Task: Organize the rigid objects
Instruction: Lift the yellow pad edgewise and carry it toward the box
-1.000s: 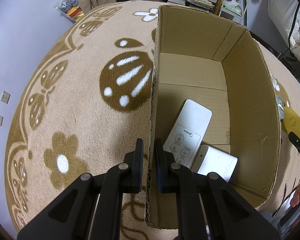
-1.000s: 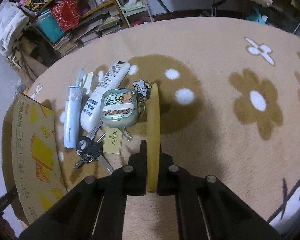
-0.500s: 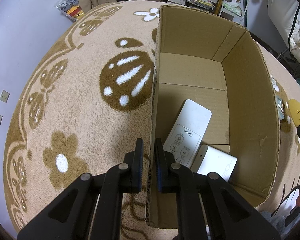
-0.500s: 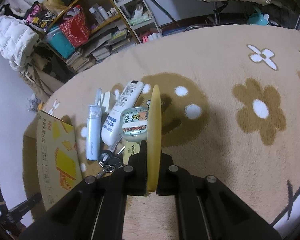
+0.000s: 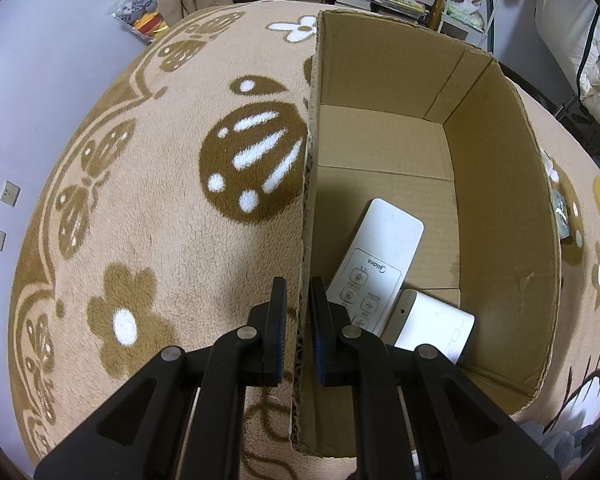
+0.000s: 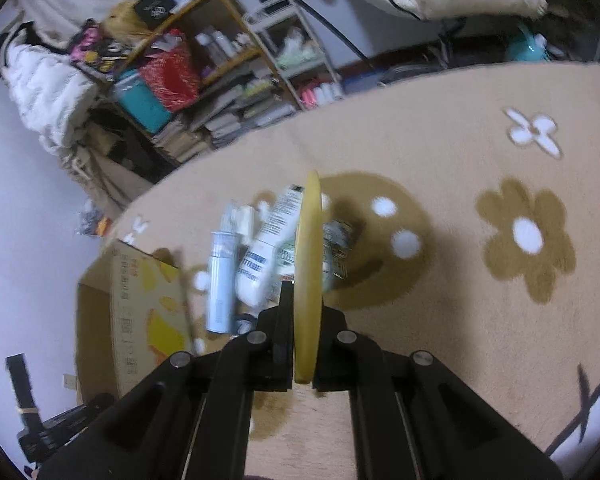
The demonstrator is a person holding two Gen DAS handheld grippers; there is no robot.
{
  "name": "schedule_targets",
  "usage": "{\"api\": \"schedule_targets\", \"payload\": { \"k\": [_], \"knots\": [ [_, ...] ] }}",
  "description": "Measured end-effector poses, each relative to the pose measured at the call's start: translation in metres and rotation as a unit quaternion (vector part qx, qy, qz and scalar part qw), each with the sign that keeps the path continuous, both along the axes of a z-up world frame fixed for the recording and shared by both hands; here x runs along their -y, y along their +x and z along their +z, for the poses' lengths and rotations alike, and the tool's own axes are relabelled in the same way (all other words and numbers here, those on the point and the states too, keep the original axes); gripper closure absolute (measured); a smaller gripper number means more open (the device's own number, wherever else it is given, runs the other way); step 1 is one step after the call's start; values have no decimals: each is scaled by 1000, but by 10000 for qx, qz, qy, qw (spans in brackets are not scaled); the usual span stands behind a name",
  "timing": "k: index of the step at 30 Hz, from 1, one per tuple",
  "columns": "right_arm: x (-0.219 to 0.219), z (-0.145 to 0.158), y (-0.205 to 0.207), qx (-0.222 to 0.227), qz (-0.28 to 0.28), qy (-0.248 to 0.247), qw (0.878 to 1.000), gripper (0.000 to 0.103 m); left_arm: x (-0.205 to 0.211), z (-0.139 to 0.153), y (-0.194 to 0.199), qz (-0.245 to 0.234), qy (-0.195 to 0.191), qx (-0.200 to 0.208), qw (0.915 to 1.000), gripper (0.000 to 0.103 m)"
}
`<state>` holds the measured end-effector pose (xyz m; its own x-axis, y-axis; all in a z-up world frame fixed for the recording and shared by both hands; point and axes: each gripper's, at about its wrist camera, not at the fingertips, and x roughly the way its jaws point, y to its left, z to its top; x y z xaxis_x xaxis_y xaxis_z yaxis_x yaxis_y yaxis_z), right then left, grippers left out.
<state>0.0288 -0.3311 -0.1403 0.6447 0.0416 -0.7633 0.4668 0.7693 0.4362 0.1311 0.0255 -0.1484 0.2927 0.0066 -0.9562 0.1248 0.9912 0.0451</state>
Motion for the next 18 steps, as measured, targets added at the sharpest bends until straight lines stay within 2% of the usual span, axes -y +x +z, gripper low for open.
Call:
{"api": "schedule_targets", "payload": {
  "k": [8,18],
  "knots": [
    [-47,36,16,342,683,-417,9962,96,0,0,0,-4,6,2,10000,92],
    [-110,50,33,500,1495,-689,9851,96,0,0,0,-1,2,1,10000,93]
  ]
}}
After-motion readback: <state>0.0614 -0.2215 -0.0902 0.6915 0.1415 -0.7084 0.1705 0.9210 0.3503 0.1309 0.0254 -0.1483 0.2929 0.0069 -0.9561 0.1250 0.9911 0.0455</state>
